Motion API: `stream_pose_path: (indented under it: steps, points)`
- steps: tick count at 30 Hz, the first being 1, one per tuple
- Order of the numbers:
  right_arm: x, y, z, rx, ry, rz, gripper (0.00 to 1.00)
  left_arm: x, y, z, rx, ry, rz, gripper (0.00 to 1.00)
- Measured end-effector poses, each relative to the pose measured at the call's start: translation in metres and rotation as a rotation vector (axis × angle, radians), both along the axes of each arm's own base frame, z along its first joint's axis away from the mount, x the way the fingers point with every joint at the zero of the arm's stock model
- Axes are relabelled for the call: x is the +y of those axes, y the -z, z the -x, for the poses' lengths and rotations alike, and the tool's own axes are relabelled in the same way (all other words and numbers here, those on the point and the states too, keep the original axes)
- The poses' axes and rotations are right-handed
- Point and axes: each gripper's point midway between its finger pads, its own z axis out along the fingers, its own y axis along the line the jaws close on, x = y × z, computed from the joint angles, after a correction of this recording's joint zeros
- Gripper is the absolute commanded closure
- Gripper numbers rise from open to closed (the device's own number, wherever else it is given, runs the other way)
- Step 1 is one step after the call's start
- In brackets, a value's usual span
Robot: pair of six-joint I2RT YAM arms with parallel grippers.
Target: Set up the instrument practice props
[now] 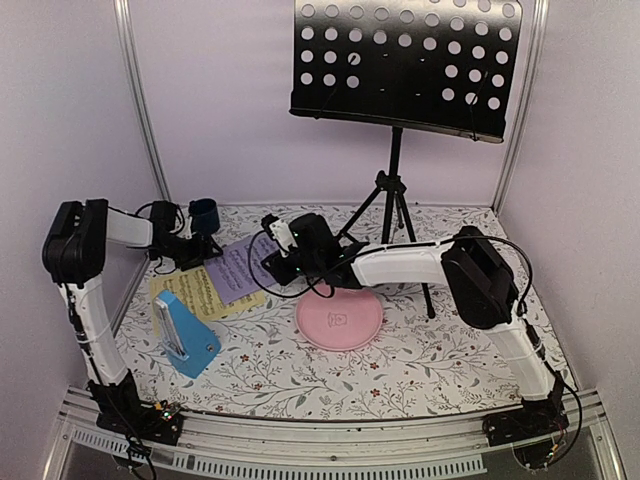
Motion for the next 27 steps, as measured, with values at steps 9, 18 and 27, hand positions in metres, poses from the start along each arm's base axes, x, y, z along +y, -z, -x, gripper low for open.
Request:
stream_pose_path:
  steps: [9,18,27]
  points:
    - [0.014,0.035,-0.030,-0.035,0.068,0.073,0.58,-0.001,-0.028,0.056,-0.043,-0.083,0.075,0.19]
    - [0.005,0.047,-0.037,0.072,0.098,0.051,0.62,-0.010,-0.046,0.060,-0.063,-0.117,0.169,0.19]
    - [-0.006,0.060,-0.060,0.248,0.176,-0.043,0.68,-0.016,-0.037,0.064,-0.026,-0.171,0.156,0.17]
